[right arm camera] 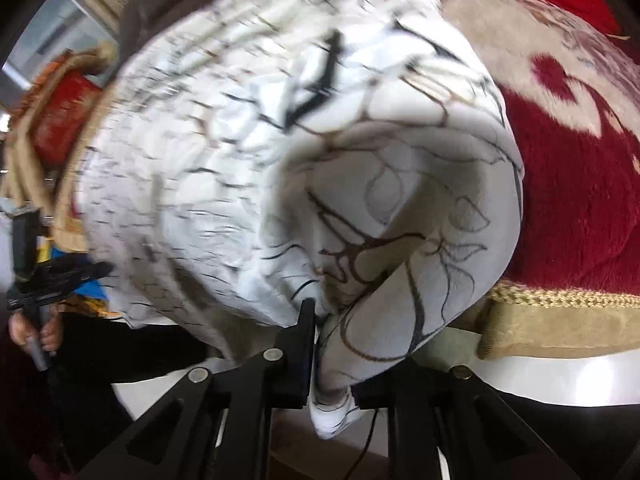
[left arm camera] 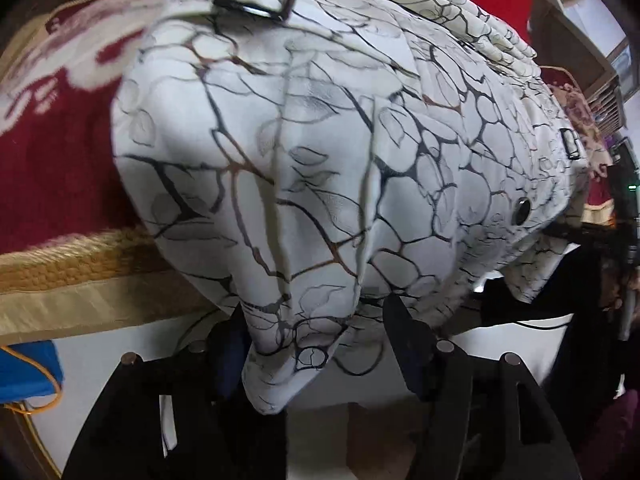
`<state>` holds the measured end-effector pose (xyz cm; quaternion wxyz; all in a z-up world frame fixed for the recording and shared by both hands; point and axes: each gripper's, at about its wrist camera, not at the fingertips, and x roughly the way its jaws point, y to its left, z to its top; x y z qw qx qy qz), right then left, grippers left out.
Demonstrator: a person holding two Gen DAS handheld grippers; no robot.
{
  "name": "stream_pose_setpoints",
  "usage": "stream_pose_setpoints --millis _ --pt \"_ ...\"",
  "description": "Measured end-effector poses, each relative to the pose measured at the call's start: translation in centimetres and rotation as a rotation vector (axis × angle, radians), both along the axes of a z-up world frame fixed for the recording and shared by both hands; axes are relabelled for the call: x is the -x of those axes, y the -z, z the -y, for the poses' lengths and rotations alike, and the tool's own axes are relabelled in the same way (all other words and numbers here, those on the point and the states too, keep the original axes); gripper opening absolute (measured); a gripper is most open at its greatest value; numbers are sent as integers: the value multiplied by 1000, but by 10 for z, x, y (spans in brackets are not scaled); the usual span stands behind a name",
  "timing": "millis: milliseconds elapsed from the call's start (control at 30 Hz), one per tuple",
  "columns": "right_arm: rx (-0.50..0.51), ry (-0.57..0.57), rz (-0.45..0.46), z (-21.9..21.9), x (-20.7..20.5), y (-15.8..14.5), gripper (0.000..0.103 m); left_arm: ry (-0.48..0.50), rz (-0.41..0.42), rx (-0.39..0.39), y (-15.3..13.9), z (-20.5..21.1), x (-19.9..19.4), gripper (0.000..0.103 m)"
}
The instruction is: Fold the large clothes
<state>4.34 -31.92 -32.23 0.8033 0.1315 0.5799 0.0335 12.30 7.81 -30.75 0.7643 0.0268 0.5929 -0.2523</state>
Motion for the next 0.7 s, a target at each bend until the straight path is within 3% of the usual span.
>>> stream_pose_setpoints --millis 33,67,100,167,233,467,600,700 --pt "-8 4 -13 0 -3 4 26 2 2 10 0 -3 1 53" --pt "-23 4 -11 -1 -5 6 26 11 4 11 1 -6 2 19" --pt "-31 -3 -1 -2 -7 6 26 18 0 10 1 -5 3 3" --pt "-48 -7 12 -2 -7 3 14 18 2 36 -4 -5 7 4" --pt "-114 -22 53 -2 -5 -14 10 23 8 93 -20 -16 9 3" --pt "-290 -78 229 3 -11 -106 9 87 204 360 -144 -27 8 3" --pt "-394 -58 392 22 -40 -165 9 48 270 460 -198 -36 -41 3" --pt "-445 3 478 40 -73 -195 9 -13 296 480 -213 -22 -94 3"
